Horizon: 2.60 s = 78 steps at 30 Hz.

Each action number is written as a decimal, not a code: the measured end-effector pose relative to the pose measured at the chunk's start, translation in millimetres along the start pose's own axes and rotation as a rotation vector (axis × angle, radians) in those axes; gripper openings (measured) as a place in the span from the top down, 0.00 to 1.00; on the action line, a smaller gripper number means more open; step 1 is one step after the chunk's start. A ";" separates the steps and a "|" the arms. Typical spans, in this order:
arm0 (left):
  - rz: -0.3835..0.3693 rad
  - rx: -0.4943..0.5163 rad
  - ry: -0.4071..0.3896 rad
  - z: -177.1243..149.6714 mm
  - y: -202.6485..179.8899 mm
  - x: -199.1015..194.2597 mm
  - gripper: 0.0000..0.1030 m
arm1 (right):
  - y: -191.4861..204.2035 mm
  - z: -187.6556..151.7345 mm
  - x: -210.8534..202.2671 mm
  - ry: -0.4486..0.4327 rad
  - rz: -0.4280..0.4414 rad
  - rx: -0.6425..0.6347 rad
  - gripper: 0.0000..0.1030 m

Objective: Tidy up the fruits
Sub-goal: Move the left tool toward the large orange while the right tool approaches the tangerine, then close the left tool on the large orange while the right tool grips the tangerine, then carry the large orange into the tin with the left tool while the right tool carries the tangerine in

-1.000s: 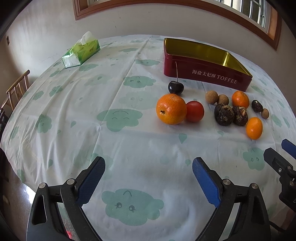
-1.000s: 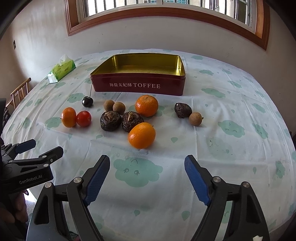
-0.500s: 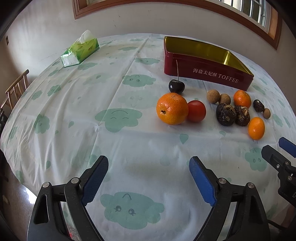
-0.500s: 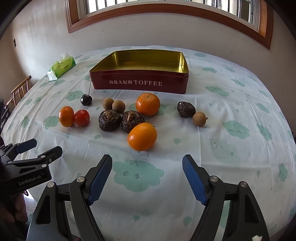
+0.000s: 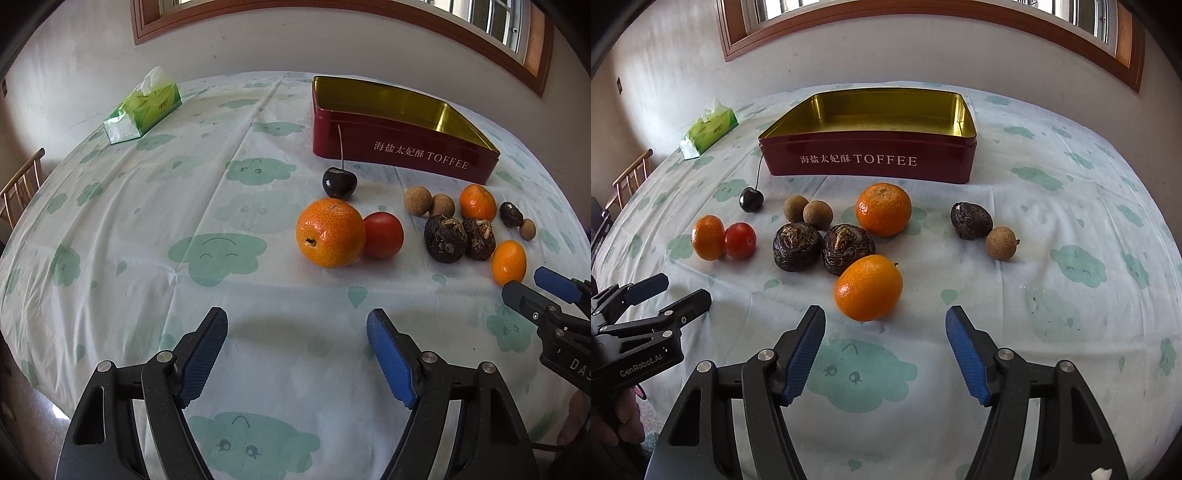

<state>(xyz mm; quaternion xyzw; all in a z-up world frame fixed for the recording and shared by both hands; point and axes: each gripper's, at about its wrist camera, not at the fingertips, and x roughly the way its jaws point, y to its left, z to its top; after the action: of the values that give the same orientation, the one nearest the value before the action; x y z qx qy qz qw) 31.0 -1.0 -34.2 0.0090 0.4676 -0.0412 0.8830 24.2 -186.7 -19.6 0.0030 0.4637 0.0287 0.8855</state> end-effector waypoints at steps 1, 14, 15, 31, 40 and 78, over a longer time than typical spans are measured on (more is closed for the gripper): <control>0.002 0.003 -0.001 1.0 -1.0 1.1 0.24 | 0.6 0.6 2.1 0.003 0.001 -0.003 0.39; -0.019 0.015 -0.032 18.1 -3.0 13.5 0.24 | 3.5 6.8 16.6 0.000 0.012 -0.035 0.56; -0.018 0.016 -0.036 19.7 -3.4 14.0 0.24 | 3.9 7.4 17.0 -0.002 0.012 -0.036 0.56; -0.115 0.029 -0.084 33.1 -5.7 14.4 0.44 | 2.6 15.0 22.5 -0.010 0.016 -0.037 0.58; -0.148 0.066 -0.073 23.0 -13.3 12.7 0.58 | 2.3 13.9 21.8 -0.012 0.018 -0.031 0.58; -0.154 0.033 -0.147 51.3 -1.4 -17.0 0.60 | -12.6 34.5 -10.5 -0.104 0.009 -0.019 0.61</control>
<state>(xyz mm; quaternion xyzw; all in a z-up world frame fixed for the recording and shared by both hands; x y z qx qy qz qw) 63.7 -4.1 8.8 -0.0156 0.4002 -0.1172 0.9088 47.2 -199.1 8.2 -0.0016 0.4169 0.0369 0.9082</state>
